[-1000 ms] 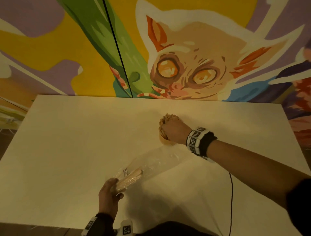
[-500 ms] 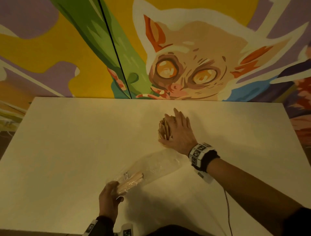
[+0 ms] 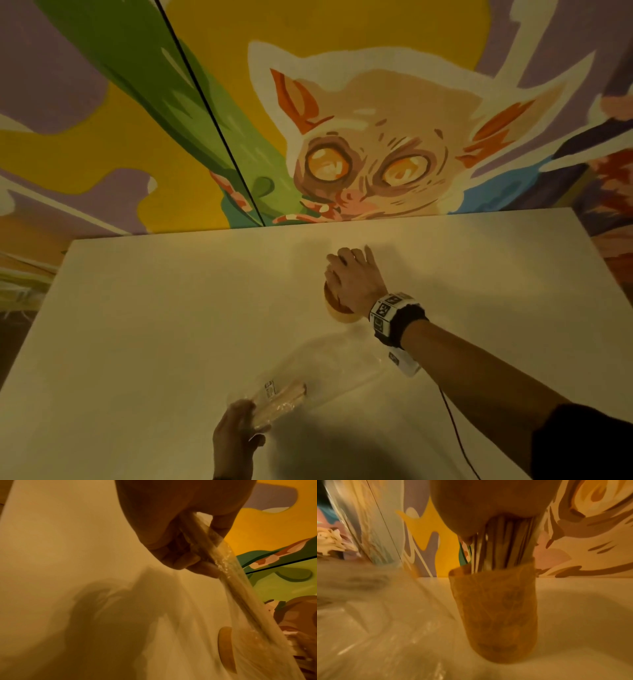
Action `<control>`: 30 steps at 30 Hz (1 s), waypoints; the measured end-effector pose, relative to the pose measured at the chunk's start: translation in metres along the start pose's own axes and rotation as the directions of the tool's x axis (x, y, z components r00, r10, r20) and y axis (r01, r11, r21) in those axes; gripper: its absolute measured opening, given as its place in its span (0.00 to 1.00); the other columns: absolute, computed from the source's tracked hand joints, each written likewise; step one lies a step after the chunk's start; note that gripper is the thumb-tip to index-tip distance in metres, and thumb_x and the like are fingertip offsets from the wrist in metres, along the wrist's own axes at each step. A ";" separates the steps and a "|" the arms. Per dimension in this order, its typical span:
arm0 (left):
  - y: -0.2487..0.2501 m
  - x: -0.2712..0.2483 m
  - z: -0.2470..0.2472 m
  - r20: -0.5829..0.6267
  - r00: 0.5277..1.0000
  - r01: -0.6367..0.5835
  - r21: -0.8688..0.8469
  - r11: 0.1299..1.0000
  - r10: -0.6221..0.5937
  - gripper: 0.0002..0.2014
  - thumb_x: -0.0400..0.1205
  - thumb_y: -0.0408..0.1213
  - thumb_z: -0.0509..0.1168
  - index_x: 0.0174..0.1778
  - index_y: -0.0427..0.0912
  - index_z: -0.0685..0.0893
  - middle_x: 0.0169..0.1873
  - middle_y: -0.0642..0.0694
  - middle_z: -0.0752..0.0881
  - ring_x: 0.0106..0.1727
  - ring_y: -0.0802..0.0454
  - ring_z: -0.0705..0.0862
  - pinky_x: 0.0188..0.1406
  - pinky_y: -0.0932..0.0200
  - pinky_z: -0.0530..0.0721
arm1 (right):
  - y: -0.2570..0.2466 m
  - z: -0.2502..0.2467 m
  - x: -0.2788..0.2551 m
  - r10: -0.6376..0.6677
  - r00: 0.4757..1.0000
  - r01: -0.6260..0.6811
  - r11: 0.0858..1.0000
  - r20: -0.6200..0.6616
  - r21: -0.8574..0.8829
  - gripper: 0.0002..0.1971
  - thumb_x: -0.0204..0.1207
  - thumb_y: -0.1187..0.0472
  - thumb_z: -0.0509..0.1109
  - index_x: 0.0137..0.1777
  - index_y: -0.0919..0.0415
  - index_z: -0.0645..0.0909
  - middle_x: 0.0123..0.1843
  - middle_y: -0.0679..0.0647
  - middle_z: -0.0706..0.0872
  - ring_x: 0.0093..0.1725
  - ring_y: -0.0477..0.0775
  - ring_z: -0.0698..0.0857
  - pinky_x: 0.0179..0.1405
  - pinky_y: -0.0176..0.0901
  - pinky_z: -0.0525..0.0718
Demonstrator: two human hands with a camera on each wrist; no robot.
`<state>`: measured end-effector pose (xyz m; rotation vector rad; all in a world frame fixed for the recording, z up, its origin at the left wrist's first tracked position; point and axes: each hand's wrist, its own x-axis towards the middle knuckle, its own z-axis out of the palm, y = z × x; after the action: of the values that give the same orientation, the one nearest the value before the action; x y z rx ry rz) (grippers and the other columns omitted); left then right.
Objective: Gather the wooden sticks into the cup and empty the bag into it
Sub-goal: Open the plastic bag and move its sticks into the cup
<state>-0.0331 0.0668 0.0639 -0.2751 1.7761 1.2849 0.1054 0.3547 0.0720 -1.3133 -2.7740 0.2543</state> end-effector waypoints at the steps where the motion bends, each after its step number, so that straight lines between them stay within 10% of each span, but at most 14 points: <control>1: 0.001 -0.001 0.002 0.012 1.000 0.000 -0.003 1.000 0.000 0.07 0.82 0.32 0.60 0.41 0.36 0.81 0.38 0.36 0.79 0.30 0.42 0.76 0.28 0.58 0.68 | 0.001 0.000 -0.001 -0.001 1.000 0.001 1.000 0.017 -0.005 0.27 0.83 0.44 0.45 0.72 0.54 0.75 0.69 0.56 0.79 0.67 0.63 0.77 0.76 0.67 0.66; 5: 0.006 -0.004 0.007 0.054 0.998 -0.026 -0.033 0.999 0.028 0.08 0.83 0.32 0.58 0.41 0.35 0.80 0.41 0.36 0.79 0.33 0.42 0.76 0.26 0.59 0.69 | 0.001 -0.012 -0.003 -0.023 0.986 0.029 0.999 0.168 -0.033 0.39 0.77 0.35 0.34 0.83 0.54 0.62 0.82 0.59 0.67 0.81 0.66 0.64 0.81 0.70 0.54; 8: 0.010 -0.005 0.010 0.085 0.996 -0.034 -0.072 0.997 0.040 0.08 0.83 0.32 0.59 0.41 0.36 0.80 0.41 0.39 0.79 0.33 0.45 0.76 0.20 0.60 0.72 | 0.003 -0.043 -0.012 -0.038 0.997 0.019 0.964 0.067 0.264 0.32 0.85 0.40 0.47 0.84 0.56 0.61 0.85 0.59 0.61 0.84 0.62 0.58 0.83 0.61 0.55; 12: 0.014 -0.006 0.011 0.094 0.994 -0.036 -0.169 0.985 0.052 0.09 0.83 0.35 0.58 0.40 0.40 0.81 0.39 0.42 0.81 0.31 0.46 0.77 0.19 0.61 0.71 | 0.024 -0.079 -0.059 0.168 0.961 0.041 0.702 -0.221 0.711 0.09 0.82 0.68 0.65 0.57 0.61 0.84 0.57 0.55 0.84 0.52 0.49 0.83 0.52 0.36 0.80; 15: 0.010 -0.003 0.014 0.064 0.997 -0.035 -0.170 0.985 0.046 0.12 0.84 0.45 0.60 0.47 0.40 0.84 0.41 0.43 0.84 0.33 0.47 0.78 0.27 0.57 0.71 | 0.038 -0.078 -0.107 0.376 0.926 -0.198 0.400 0.037 0.895 0.14 0.78 0.78 0.62 0.43 0.64 0.87 0.38 0.59 0.89 0.36 0.49 0.86 0.39 0.35 0.81; 19: 0.003 -0.003 0.023 0.086 0.994 -0.052 -0.124 0.991 0.063 0.09 0.83 0.41 0.63 0.48 0.39 0.85 0.40 0.42 0.82 0.32 0.48 0.78 0.26 0.57 0.73 | 0.037 -0.057 -0.158 0.364 0.868 -0.381 0.049 0.339 0.923 0.12 0.82 0.73 0.62 0.47 0.72 0.89 0.43 0.68 0.92 0.42 0.63 0.90 0.44 0.48 0.82; 23: 0.002 -0.005 0.029 0.141 0.985 -0.082 -0.100 0.992 0.096 0.06 0.83 0.34 0.63 0.46 0.40 0.86 0.41 0.42 0.83 0.34 0.47 0.77 0.26 0.57 0.72 | 0.026 -0.043 -0.175 0.322 0.819 -0.490 -0.037 0.474 0.871 0.13 0.83 0.66 0.65 0.46 0.70 0.90 0.41 0.68 0.91 0.37 0.61 0.88 0.40 0.48 0.77; 27: 0.002 -0.008 0.026 0.202 0.971 -0.118 -0.066 0.991 0.129 0.08 0.81 0.29 0.64 0.38 0.41 0.84 0.35 0.43 0.83 0.29 0.49 0.78 0.18 0.63 0.72 | 0.020 -0.056 -0.172 0.234 0.898 -0.387 0.016 0.372 0.922 0.14 0.82 0.65 0.67 0.41 0.72 0.88 0.39 0.68 0.90 0.38 0.60 0.87 0.41 0.48 0.77; 30: 0.002 -0.011 0.025 0.254 0.957 -0.140 -0.016 0.990 0.140 0.10 0.80 0.26 0.61 0.36 0.41 0.81 0.32 0.45 0.81 0.25 0.51 0.77 0.18 0.65 0.67 | 0.013 -0.072 -0.164 0.169 0.932 -0.297 -0.147 0.320 0.943 0.12 0.78 0.65 0.66 0.41 0.72 0.88 0.46 0.72 0.89 0.46 0.66 0.88 0.44 0.49 0.84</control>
<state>-0.0152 0.0857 0.0719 0.0189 1.5988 1.3526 0.2286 0.2452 0.1428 -1.1053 -1.2096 1.9857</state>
